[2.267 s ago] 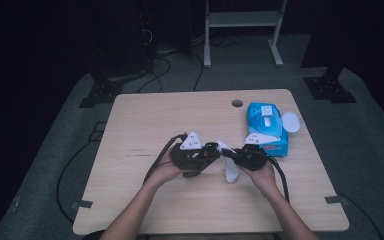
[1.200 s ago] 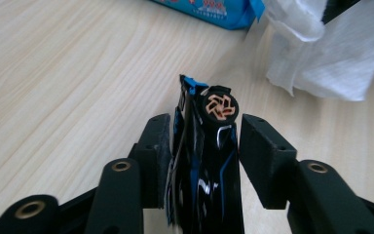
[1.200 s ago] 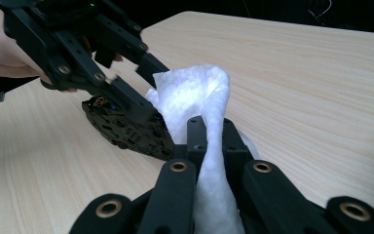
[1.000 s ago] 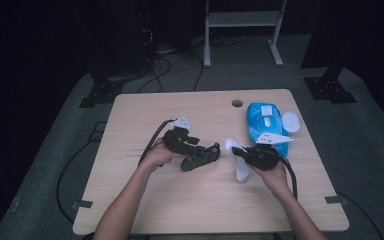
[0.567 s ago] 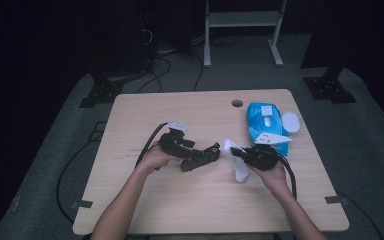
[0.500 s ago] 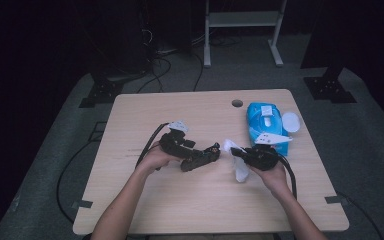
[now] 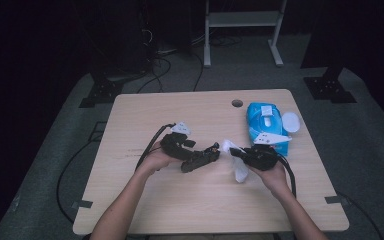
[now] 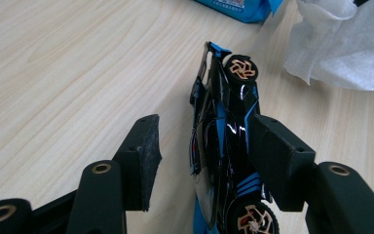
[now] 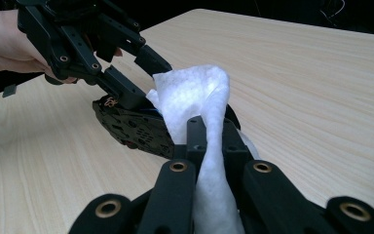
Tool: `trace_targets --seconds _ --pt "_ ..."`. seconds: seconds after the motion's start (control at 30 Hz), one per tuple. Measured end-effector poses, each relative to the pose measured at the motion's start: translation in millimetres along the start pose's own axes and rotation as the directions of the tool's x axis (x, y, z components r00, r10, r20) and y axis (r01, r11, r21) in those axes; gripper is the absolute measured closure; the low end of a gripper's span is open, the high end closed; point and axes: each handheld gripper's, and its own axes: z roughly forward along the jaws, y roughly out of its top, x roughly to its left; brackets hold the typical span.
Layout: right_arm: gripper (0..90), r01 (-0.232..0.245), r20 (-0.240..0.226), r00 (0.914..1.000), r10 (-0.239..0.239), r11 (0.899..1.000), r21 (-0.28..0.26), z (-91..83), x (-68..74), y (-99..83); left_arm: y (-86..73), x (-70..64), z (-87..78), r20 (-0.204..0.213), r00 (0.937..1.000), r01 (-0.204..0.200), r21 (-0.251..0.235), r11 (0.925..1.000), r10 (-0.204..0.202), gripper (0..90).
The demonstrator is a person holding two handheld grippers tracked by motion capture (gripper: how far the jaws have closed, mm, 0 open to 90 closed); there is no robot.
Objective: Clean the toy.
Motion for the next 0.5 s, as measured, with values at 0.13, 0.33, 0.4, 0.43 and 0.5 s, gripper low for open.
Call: trace_targets --seconds 0.13,0.33,0.4,0.43,0.5 --pt "85.9 0.011 0.006 0.9999 -0.011 1.0 0.006 -1.5 0.1 1.2 0.5 -4.9 -0.7 -0.031 0.9986 -0.042 -0.001 0.9991 0.042 45.0" --pt "85.9 0.015 0.005 0.9999 -0.015 1.0 0.009 -2.2 0.0 1.5 -0.1 -10.4 -0.3 -0.024 0.998 -0.059 -0.006 0.9982 0.059 45.4" --pt "85.9 0.015 0.003 0.9999 -0.015 1.0 0.008 -2.2 0.5 1.7 0.6 -12.9 -0.1 -0.032 0.9967 -0.074 -0.001 0.9972 0.074 45.1" --pt "85.9 0.015 0.002 0.9999 -0.015 1.0 0.009 -2.2 0.8 1.8 0.7 -14.3 -0.2 -0.04 0.9961 -0.079 -0.001 0.9968 0.079 45.2" --pt "85.9 0.016 0.001 0.9999 -0.016 1.0 0.011 -2.2 1.6 2.0 1.0 -16.8 0.1 -0.039 0.9951 -0.09 0.003 0.9959 0.091 45.1"
